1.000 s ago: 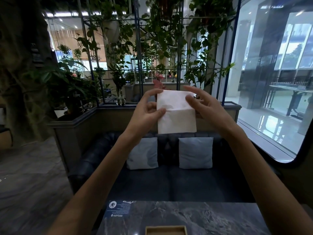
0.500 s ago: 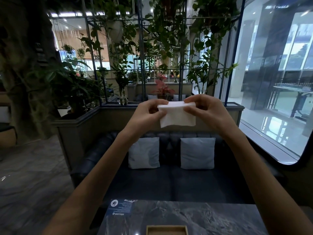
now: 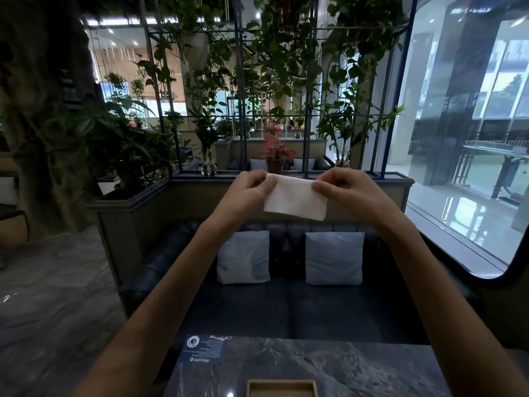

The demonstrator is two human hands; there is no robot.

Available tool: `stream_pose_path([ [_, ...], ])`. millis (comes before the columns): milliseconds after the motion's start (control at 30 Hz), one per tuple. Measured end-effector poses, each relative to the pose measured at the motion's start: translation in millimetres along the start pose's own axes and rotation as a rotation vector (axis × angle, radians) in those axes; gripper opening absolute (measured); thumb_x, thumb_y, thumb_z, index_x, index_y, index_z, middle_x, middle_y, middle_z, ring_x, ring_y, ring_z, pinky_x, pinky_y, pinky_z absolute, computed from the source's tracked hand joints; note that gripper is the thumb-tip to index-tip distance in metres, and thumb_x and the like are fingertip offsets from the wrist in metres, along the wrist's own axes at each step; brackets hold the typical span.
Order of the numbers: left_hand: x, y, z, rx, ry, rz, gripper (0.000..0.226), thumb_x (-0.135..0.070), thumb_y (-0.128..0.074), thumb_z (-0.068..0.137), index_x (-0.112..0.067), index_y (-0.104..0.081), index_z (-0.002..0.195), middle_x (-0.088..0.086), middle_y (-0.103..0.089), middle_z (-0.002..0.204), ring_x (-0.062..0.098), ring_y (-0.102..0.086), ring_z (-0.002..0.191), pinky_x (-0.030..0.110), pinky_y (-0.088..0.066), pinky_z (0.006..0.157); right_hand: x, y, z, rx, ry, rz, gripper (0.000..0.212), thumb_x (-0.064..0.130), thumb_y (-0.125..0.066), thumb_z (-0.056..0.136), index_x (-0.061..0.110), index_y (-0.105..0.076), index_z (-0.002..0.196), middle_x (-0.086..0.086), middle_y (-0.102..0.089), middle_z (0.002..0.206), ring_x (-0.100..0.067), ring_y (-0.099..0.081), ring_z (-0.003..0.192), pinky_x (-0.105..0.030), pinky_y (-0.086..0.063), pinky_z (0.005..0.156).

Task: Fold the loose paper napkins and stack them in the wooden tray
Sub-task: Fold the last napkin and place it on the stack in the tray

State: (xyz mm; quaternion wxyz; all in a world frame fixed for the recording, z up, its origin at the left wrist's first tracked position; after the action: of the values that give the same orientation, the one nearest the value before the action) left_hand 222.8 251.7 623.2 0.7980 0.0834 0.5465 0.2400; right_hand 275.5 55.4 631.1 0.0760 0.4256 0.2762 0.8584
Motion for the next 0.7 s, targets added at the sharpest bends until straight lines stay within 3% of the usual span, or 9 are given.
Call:
stream_pose_path([
  [100, 6, -4, -4, 0.169, 0.074, -0.134, 0.025, -0.018, -0.065, 0.093, -0.008, -0.065, 0.115, 0.010, -0.070, 0.108, 0.023, -0.069, 0.096, 0.028, -0.059, 0.077, -8, -1, 1, 0.022, -0.082, 0.042, 0.014, 0.034, -0.061, 0.094, 0.023, -0.068, 0.097, 0.002, -0.065, 0.096, -0.011, -0.058, 0.087, -0.025, -0.044, 0.073],
  [167, 8, -5, -4, 0.157, 0.089, -0.113, 0.025, -0.014, -0.067, 0.091, -0.010, -0.066, 0.115, 0.012, -0.072, 0.108, 0.023, -0.071, 0.097, 0.030, -0.061, 0.079, -12, -4, 3, 0.002, -0.103, 0.037, 0.013, 0.031, -0.062, 0.094, 0.021, -0.067, 0.100, 0.002, -0.065, 0.097, -0.011, -0.059, 0.087, -0.025, -0.045, 0.074],
  [233, 7, -6, -5, 0.017, 0.041, -0.018, 0.019, -0.017, -0.065, 0.093, -0.013, -0.069, 0.111, 0.006, -0.073, 0.101, 0.018, -0.070, 0.091, 0.028, -0.060, 0.075, -15, -4, 4, -0.116, -0.116, -0.008, 0.011, 0.029, -0.061, 0.094, 0.021, -0.064, 0.102, 0.003, -0.063, 0.097, -0.007, -0.057, 0.086, -0.025, -0.047, 0.074],
  [300, 4, -10, -6, -0.188, -0.147, 0.163, 0.016, -0.019, -0.060, 0.096, -0.013, -0.072, 0.106, 0.002, -0.073, 0.094, 0.015, -0.068, 0.084, 0.032, -0.057, 0.073, -19, -5, 1, -0.233, -0.164, -0.047, 0.019, 0.038, -0.058, 0.095, 0.021, -0.062, 0.100, 0.006, -0.063, 0.093, -0.007, -0.058, 0.085, -0.028, -0.048, 0.073],
  [433, 5, -34, -22, -0.407, -0.539, 0.535, 0.020, -0.015, -0.058, 0.094, -0.013, -0.073, 0.107, 0.004, -0.071, 0.098, 0.018, -0.062, 0.089, 0.032, -0.049, 0.079, -30, -16, -8, -0.058, -0.393, 0.279, 0.059, 0.063, -0.047, 0.092, 0.012, -0.076, 0.088, 0.000, -0.073, 0.076, -0.012, -0.062, 0.068, -0.027, -0.046, 0.066],
  [567, 8, -59, -37, -0.447, -0.762, 0.705, 0.021, -0.005, -0.066, 0.083, -0.008, -0.076, 0.101, 0.007, -0.071, 0.096, 0.025, -0.066, 0.092, 0.032, -0.044, 0.085, -39, -19, -14, -0.019, -0.385, 0.373, 0.029, 0.039, -0.061, 0.095, 0.014, -0.075, 0.094, -0.003, -0.073, 0.081, -0.011, -0.064, 0.069, -0.024, -0.046, 0.063],
  [633, 9, -66, -42, -0.465, -0.787, 0.742, 0.024, 0.000, -0.069, 0.080, -0.007, -0.075, 0.103, 0.011, -0.071, 0.105, 0.029, -0.065, 0.102, 0.038, -0.046, 0.093, -42, -17, -15, -0.034, -0.373, 0.396, 0.021, 0.028, -0.063, 0.095, 0.011, -0.074, 0.099, -0.007, -0.073, 0.087, -0.013, -0.067, 0.072, -0.021, -0.048, 0.060],
  [700, 8, -71, -47, -0.457, -0.770, 0.751, 0.036, 0.000, -0.058, 0.083, -0.007, -0.070, 0.117, 0.014, -0.065, 0.122, 0.031, -0.057, 0.118, 0.041, -0.041, 0.104, -43, -15, -17, -0.053, -0.357, 0.435, 0.023, 0.024, -0.062, 0.096, 0.005, -0.071, 0.105, -0.013, -0.073, 0.091, -0.014, -0.069, 0.072, -0.018, -0.051, 0.056],
])
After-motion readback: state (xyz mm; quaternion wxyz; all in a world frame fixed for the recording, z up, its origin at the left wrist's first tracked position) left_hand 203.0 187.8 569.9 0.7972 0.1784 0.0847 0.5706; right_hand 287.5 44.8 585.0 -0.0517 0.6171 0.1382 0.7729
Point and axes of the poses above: each hand's wrist, its own z-axis towards the middle knuckle, its own y-axis out of the back of the hand, x = y × z, the point moved 5 cm from there along z, towards the middle knuckle
